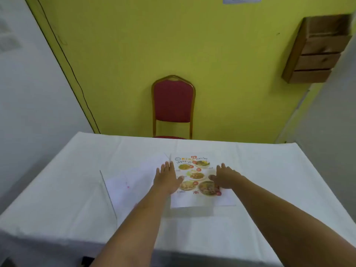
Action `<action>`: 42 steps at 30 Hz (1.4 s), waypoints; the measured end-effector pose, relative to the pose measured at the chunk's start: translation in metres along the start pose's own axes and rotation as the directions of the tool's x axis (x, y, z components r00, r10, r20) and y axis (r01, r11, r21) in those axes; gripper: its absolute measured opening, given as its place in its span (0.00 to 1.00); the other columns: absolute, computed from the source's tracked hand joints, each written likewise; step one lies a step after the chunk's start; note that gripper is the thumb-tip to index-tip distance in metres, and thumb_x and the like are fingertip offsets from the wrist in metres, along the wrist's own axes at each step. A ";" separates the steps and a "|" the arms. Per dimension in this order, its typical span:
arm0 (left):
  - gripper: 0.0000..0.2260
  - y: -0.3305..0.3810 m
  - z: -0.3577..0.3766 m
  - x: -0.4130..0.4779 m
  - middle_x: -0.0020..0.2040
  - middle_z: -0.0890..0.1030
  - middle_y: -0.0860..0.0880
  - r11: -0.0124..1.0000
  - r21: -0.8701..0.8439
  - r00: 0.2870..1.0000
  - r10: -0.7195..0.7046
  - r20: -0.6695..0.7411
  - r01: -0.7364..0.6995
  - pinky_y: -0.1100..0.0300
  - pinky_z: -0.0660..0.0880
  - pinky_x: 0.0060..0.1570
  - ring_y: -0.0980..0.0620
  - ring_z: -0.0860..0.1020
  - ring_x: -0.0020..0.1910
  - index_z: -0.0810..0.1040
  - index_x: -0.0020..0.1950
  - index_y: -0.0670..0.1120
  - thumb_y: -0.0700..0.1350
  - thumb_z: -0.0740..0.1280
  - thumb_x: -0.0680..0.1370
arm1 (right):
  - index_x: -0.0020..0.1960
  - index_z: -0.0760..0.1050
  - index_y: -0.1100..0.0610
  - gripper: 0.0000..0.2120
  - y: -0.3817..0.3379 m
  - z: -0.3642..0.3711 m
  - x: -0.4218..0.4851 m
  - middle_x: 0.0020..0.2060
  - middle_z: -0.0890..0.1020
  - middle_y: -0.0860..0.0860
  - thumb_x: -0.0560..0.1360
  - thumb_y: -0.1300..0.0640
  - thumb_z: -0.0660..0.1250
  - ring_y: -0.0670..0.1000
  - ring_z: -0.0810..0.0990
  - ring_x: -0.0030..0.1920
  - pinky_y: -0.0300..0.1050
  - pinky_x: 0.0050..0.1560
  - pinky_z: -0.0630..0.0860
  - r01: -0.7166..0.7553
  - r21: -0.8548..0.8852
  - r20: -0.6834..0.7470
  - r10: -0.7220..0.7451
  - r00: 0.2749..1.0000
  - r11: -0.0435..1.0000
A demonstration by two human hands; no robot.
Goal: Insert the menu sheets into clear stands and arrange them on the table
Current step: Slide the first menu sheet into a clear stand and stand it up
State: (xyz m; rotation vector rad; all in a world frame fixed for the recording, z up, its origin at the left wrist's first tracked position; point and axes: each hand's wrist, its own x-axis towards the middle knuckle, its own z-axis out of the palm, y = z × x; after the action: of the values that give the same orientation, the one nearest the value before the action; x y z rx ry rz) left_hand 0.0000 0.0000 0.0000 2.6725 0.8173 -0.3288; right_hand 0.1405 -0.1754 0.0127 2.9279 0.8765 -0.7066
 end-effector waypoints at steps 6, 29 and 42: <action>0.45 -0.003 0.027 -0.007 0.81 0.48 0.43 0.986 -0.155 0.996 -0.057 0.072 0.068 0.45 0.45 0.77 0.45 0.48 0.80 0.42 0.80 0.41 0.68 0.57 0.76 | 0.73 0.58 0.64 0.34 0.014 0.019 0.005 0.69 0.69 0.61 0.78 0.41 0.60 0.60 0.70 0.67 0.51 0.64 0.68 -0.079 0.254 0.096 0.056 0.994 0.964; 0.21 0.006 0.013 0.003 0.62 0.82 0.45 0.670 -0.717 0.978 -0.191 0.082 0.191 0.50 0.79 0.54 0.44 0.81 0.57 0.76 0.64 0.45 0.42 0.75 0.72 | 0.54 0.77 0.61 0.17 0.012 0.039 -0.001 0.46 0.84 0.55 0.68 0.56 0.75 0.54 0.83 0.42 0.43 0.36 0.77 -0.171 0.873 0.042 0.279 0.959 0.457; 0.31 0.058 -0.018 0.010 0.64 0.78 0.48 0.714 -0.697 0.987 -0.047 -0.151 -0.072 0.59 0.73 0.45 0.47 0.78 0.60 0.67 0.70 0.46 0.42 0.76 0.71 | 0.62 0.65 0.60 0.25 0.038 -0.006 -0.028 0.48 0.76 0.52 0.71 0.56 0.73 0.55 0.76 0.48 0.48 0.46 0.73 -0.036 0.880 -0.188 0.416 0.890 0.474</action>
State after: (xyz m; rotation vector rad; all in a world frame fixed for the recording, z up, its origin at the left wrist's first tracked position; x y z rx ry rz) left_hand 0.0436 -0.0339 0.0269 1.9820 0.7659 0.1883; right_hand 0.1417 -0.2214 0.0250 4.0911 -0.0148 -0.6961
